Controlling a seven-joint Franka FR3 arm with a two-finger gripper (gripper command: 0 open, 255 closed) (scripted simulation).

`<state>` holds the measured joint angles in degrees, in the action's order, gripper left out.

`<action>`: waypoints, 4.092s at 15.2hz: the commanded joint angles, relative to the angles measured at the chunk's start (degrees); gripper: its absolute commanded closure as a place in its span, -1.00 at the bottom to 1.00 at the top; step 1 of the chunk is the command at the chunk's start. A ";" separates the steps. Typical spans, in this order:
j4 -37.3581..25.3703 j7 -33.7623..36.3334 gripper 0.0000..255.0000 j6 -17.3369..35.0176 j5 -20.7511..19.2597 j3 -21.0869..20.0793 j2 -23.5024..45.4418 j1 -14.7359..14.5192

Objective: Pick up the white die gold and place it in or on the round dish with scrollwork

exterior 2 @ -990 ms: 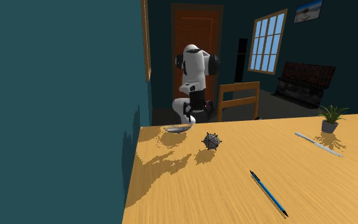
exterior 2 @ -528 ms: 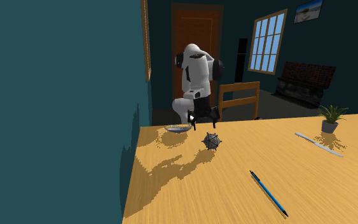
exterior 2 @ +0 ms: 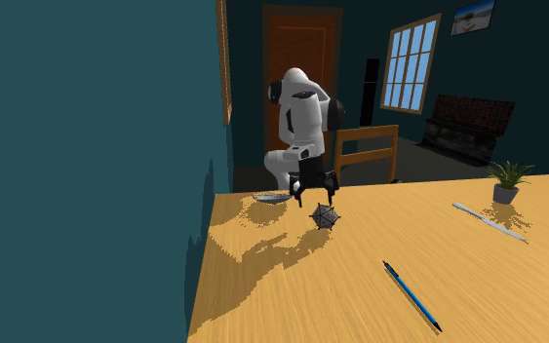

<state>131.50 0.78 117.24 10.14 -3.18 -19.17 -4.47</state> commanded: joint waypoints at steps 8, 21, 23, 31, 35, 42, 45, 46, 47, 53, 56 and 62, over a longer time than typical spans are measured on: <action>0.31 0.01 1.00 -0.04 -0.05 -0.03 0.21 0.05; -4.17 0.69 1.00 -5.39 -0.40 -0.02 -0.69 0.35; -5.56 0.90 1.00 -6.93 -0.51 0.03 -0.85 0.38; -13.39 -5.41 -1.00 -10.32 -11.95 -5.75 7.83 -2.91; -10.72 -5.34 -1.00 -7.24 -12.05 -5.72 8.24 -2.87; -9.10 -5.28 -1.00 -5.25 -12.14 -5.71 8.61 -2.83; -9.11 -5.29 -1.00 -5.27 -12.14 -5.70 8.61 -2.83; -9.11 -5.29 1.00 -5.27 -12.14 -5.70 8.61 -2.83; -9.11 -5.29 1.00 -5.27 -12.14 -5.70 8.61 -2.83; -9.19 -5.26 1.00 -5.27 -12.15 -5.72 8.70 -2.84; -9.72 -5.34 1.00 -6.02 -12.11 -5.70 8.45 -2.83; -13.68 -5.65 1.00 -10.63 -11.97 -5.61 7.79 -2.81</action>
<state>118.37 -4.82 107.35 -1.86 -8.80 -11.20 -7.27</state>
